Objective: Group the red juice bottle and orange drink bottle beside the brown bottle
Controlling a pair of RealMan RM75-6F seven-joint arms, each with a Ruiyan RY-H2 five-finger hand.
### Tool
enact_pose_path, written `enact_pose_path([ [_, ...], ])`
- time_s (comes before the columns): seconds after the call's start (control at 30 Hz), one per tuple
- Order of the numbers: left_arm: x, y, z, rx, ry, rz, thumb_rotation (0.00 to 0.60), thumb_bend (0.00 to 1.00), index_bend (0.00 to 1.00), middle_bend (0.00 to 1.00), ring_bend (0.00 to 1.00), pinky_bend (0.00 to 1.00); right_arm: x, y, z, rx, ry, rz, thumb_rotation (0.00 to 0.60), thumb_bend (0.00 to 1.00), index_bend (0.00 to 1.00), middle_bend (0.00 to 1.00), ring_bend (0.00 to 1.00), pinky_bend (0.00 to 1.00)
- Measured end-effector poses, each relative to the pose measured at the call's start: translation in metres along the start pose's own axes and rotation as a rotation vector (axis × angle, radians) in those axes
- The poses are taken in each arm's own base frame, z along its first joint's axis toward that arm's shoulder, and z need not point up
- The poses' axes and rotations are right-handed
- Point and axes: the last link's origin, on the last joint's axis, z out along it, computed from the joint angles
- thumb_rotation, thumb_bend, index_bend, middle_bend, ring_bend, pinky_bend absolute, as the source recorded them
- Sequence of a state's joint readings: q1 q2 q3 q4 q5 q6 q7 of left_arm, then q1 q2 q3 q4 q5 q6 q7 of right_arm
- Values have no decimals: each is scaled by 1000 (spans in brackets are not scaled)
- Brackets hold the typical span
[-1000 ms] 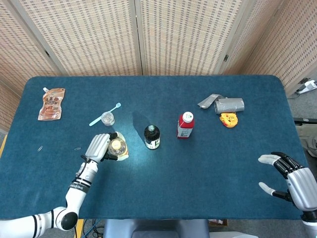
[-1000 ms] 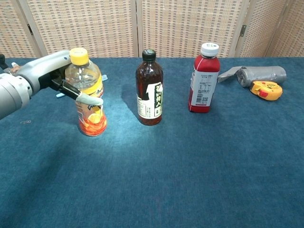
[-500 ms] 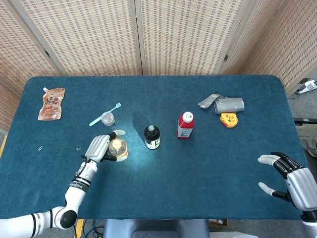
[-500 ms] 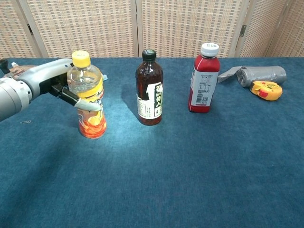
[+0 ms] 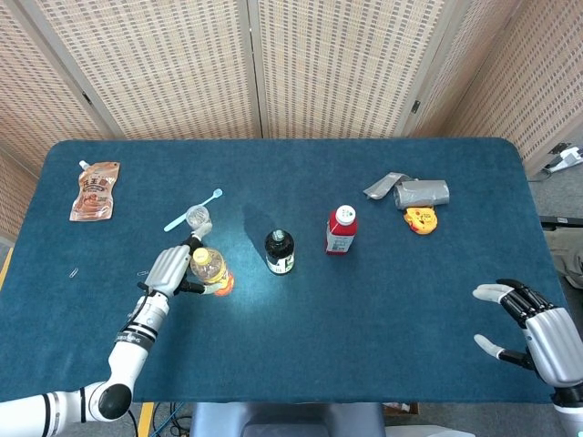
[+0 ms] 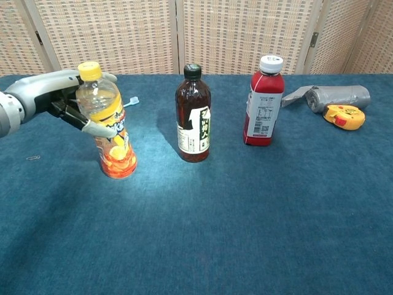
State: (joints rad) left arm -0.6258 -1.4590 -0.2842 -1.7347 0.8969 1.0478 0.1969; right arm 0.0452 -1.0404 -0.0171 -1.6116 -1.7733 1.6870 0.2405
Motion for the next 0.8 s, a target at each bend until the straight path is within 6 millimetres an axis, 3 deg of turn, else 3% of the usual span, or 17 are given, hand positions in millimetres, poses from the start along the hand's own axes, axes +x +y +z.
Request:
enact_pose_path([
  [0.33,20,-4,-21,33,-23,35,600,44,0,73,157,390,-3,1,1,-6,-7,-9,600,98,357,350,231,410],
  [0.63,34,-22,-53,37,-24,180,600,44,0,72,152,365,-3,6,3,-42,-7,-48,600,98,357,350,231,410],
  [0.8,36,-42,-81,26,1,329,600,44,0,73,151,359,-4,12,6,-84,-15,-72,600,98,357,350,231,410],
])
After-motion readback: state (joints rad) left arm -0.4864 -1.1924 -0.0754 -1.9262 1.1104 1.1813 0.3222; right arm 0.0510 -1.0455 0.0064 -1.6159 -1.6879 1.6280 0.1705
